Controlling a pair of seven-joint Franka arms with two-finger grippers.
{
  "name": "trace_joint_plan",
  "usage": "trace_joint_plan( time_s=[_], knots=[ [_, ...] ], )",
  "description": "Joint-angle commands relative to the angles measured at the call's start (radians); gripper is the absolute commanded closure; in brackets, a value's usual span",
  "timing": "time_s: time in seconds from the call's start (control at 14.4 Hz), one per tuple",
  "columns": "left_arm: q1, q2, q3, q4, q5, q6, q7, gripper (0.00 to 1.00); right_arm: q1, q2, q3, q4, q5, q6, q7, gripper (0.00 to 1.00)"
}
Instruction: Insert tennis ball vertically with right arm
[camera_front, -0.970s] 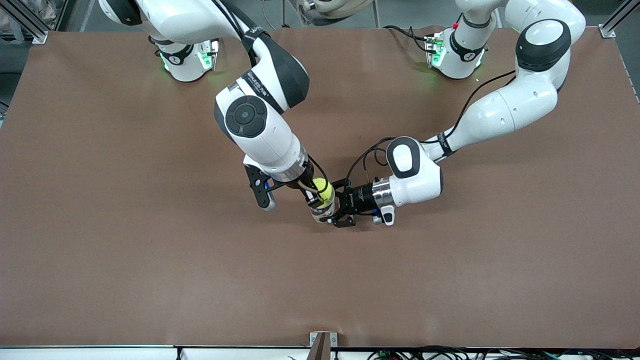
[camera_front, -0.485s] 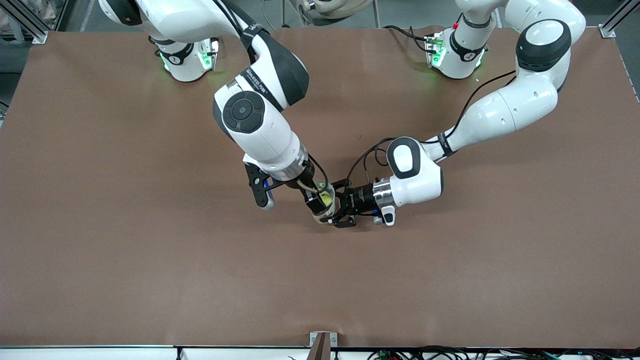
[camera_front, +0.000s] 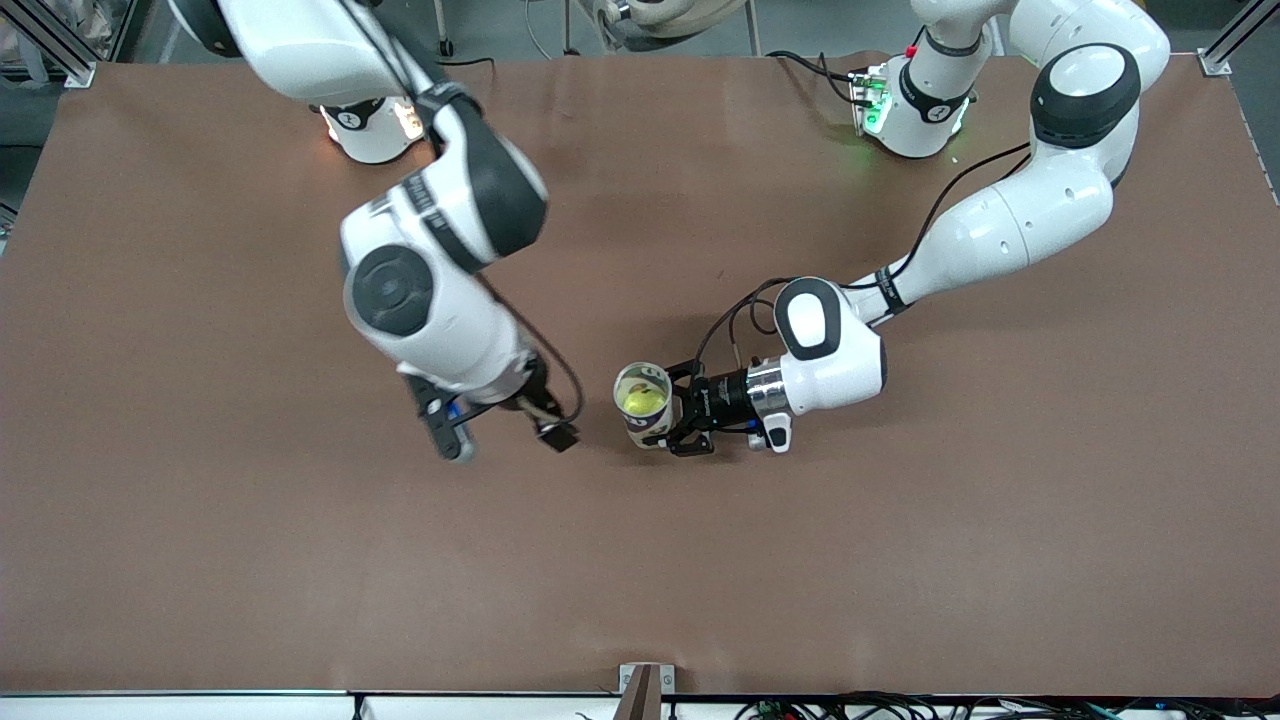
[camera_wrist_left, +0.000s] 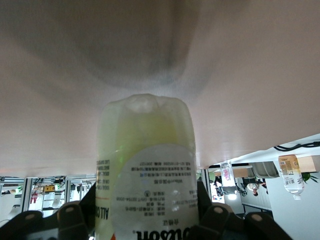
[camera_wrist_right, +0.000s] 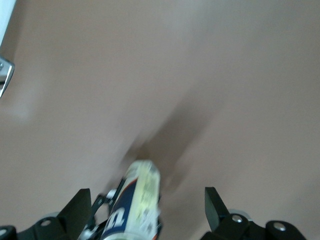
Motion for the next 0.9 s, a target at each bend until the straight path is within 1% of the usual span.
trace_joint_plan(
  time_s=[0.0,0.28,0.55,0.69,0.83],
  knots=[
    [0.012,0.037,-0.014,0.024,-0.019,-0.035,0.054,0.24,-0.093,-0.076,0.000,-0.089,-0.016,-0.082,-0.249,0.00],
    [0.012,0.040,0.000,0.035,-0.021,-0.049,0.054,0.23,-0.225,-0.200,0.002,-0.316,-0.082,-0.059,-0.550,0.00],
    [0.012,0.053,0.009,0.038,-0.021,-0.049,0.077,0.23,-0.351,-0.306,0.000,-0.585,-0.137,0.096,-0.834,0.00],
    [0.012,0.053,0.012,0.038,-0.021,-0.049,0.077,0.20,-0.407,-0.335,0.000,-0.669,-0.170,0.148,-0.937,0.00],
    [0.012,0.053,0.012,0.038,-0.021,-0.049,0.077,0.13,-0.469,-0.347,0.000,-0.684,-0.185,0.147,-1.088,0.00]
  ],
)
